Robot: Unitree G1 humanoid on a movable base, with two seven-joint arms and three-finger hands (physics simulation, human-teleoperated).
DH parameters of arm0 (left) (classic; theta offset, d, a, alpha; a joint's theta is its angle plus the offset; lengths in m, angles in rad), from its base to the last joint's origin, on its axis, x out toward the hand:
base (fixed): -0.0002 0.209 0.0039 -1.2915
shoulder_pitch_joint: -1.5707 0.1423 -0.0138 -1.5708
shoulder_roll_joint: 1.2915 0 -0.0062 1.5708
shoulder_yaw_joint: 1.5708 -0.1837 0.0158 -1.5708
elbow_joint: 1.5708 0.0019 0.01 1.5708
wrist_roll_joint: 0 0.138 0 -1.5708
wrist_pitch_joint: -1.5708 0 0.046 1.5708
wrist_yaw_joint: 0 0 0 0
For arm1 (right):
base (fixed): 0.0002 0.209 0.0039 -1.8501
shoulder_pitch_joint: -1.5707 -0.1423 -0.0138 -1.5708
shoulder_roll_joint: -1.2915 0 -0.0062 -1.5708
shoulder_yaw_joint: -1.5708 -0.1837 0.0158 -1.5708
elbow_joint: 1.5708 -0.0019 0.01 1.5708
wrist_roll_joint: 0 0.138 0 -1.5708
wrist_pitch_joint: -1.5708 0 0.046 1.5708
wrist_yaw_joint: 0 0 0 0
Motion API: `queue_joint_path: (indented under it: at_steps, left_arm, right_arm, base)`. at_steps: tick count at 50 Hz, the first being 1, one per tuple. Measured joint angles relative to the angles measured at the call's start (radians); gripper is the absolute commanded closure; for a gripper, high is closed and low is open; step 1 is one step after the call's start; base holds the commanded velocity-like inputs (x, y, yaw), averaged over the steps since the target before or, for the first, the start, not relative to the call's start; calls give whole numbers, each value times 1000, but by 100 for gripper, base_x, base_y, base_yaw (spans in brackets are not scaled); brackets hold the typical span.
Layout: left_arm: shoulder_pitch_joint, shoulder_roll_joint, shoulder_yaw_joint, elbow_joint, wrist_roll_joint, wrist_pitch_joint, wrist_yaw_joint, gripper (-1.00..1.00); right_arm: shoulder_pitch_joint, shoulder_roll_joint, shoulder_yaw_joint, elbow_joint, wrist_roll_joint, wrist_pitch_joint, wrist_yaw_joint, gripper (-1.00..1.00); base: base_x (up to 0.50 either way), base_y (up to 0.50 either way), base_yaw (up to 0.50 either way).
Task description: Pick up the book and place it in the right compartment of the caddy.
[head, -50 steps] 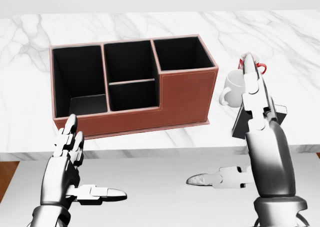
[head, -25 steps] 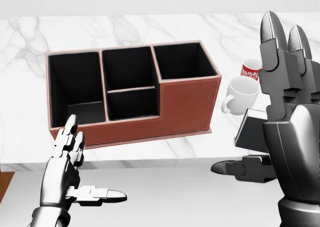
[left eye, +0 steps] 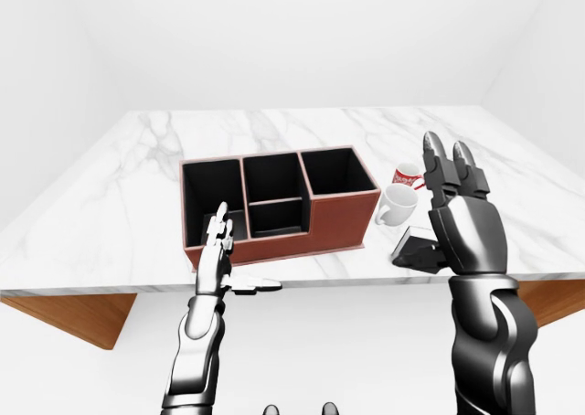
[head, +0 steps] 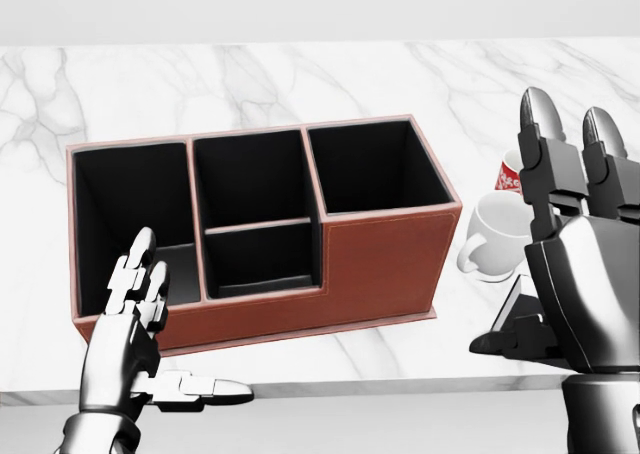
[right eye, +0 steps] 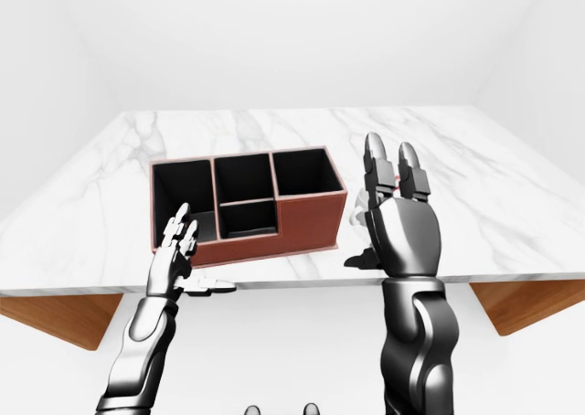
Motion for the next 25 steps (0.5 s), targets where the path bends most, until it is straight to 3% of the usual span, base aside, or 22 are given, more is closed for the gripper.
queue_joint_path:
  at_steps: [25]
  left_arm:
    - [0, 0, 0, 3, -3, -4, -4, -100]
  right_arm:
    - [69, 2, -85, -31, -229, 0, 302, -100]
  base:
    - [0, 0, 0]
